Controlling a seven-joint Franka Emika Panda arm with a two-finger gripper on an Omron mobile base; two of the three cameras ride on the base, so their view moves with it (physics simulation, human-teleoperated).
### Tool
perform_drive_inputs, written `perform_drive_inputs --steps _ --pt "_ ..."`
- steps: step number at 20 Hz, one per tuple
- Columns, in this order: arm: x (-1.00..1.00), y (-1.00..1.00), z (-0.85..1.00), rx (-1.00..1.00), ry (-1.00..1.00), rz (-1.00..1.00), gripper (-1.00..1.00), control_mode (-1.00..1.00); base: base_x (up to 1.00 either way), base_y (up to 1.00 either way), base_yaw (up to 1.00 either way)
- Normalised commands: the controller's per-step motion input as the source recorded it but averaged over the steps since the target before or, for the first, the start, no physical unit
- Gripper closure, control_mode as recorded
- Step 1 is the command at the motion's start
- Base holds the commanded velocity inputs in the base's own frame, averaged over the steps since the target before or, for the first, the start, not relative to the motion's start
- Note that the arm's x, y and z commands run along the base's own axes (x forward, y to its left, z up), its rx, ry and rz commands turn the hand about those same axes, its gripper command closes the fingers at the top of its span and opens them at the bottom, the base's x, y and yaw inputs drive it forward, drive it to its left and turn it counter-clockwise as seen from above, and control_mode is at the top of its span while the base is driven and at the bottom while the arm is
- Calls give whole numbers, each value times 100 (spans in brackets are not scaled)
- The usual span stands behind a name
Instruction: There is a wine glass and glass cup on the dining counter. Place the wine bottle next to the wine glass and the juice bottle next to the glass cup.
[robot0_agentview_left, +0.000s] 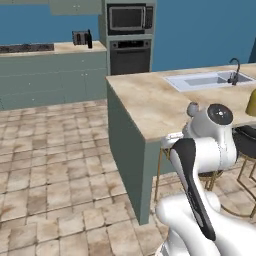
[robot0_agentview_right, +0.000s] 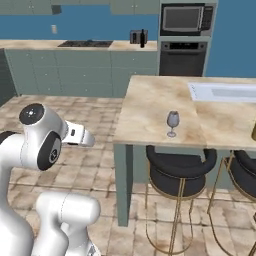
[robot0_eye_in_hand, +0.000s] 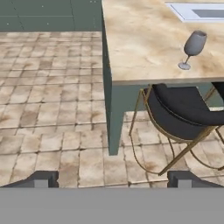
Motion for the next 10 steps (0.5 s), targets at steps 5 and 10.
perform_drive_inputs --steps 5,10 --pt "0 0 0 0 0 0 -100 100 18 94 0" --pt "0 0 0 0 0 0 -100 100 23 93 0"
